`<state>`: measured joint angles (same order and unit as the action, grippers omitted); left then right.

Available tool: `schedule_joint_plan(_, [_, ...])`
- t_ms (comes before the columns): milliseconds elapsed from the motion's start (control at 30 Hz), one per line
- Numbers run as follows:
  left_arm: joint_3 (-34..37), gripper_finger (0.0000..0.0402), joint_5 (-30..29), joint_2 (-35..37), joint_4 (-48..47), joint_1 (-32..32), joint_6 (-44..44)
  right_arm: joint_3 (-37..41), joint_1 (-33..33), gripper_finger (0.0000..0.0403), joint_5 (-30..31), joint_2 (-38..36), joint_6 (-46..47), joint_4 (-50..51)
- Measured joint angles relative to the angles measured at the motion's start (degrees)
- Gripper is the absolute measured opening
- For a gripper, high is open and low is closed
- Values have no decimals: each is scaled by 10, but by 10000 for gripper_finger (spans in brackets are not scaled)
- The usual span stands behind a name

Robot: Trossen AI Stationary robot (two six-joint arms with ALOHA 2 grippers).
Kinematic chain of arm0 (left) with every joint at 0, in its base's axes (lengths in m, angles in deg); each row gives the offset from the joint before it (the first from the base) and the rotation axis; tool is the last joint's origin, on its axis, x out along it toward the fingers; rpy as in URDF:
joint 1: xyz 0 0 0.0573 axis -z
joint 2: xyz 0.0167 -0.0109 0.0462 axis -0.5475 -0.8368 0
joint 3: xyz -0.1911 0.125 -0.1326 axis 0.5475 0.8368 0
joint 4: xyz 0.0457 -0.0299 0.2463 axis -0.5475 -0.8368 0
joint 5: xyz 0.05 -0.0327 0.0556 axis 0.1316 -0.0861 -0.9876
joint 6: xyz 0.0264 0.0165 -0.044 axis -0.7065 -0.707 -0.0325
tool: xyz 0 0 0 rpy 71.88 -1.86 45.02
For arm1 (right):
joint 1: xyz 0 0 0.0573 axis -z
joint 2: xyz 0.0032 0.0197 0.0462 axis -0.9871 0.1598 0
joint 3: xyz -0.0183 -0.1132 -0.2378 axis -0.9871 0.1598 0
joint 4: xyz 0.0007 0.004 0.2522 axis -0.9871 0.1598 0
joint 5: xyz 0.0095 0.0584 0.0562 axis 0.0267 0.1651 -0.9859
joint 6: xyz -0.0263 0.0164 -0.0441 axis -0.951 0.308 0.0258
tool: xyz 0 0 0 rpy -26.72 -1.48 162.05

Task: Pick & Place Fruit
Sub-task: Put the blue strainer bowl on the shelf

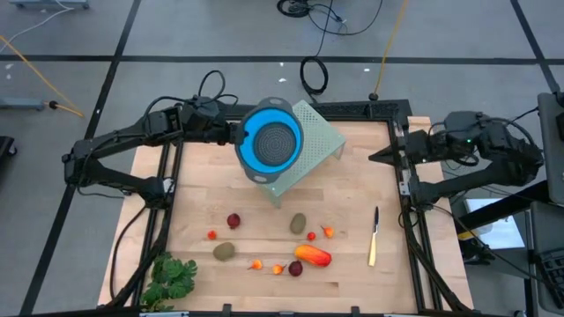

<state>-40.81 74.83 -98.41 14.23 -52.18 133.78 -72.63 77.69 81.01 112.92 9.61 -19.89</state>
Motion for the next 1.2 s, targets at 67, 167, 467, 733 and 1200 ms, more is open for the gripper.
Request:
schedule_joint_plan(67, [0, 2, 0, 0, 0, 0, 12, 40, 0, 0, 0, -27, -6, -32])
schedule_joint_plan(167, [-1, 2, 2, -10, 1, 3, 28, 96, 0, 0, 1, -64, -6, -80])
schedule_joint_plan(467, [-90, 2, 18, -88, -88, 2, 13, 238, 0, 0, 2, -151, 23, -198])
schedule_joint_plan(733, [-239, 2, 24, -161, -233, -10, -16, 332, 0, 0, 1, -215, 37, -266])
schedule_joint_plan(1200, [-308, 2, 95, -230, -288, -30, -15, 417, 0, 0, 3, -288, 57, -277])
